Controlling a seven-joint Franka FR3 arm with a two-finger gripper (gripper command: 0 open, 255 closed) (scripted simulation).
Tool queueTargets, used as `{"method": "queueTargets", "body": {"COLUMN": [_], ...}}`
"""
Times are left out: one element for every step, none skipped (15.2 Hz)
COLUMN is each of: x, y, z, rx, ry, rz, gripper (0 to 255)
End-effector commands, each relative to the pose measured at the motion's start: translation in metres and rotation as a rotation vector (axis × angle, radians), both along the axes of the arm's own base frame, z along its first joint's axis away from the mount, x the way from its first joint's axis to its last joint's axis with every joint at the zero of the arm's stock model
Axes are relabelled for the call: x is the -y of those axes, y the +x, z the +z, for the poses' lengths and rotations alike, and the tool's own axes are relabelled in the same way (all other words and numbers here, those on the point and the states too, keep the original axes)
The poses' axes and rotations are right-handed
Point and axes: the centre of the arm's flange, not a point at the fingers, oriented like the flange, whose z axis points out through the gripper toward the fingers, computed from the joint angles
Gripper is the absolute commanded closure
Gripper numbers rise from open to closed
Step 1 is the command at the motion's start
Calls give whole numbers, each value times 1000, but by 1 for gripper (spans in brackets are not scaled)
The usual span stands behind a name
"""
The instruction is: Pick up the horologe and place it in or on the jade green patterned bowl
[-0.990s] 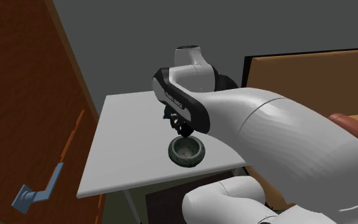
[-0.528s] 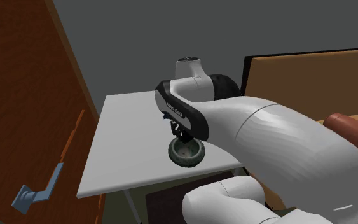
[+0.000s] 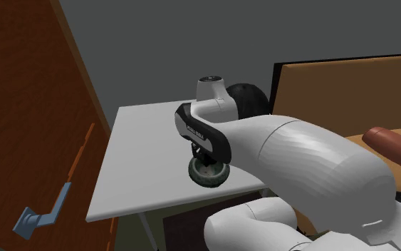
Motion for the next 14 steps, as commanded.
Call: {"method": "queueTargets", "body": {"x": [-1,-1,-1,-1,-1,-1,-1,-1,-1,-1,-1,-1,-1,-1], "y": [0,0,0,0,0,0,0,0,0,0,0,0,0,1], "z": [-2,-2,-2,-2,-2,-2,-2,-2,-2,-2,-2,-2,11,25], "rx": [1,1,1,1,1,0,0,0,0,0,0,0,1,1], "ry": [0,0,0,0,0,0,0,0,0,0,0,0,0,0], "rz": [0,0,0,0,0,0,0,0,0,0,0,0,0,0], "gripper": [255,255,255,255,255,255,0,0,0,0,0,0,0,0]}}
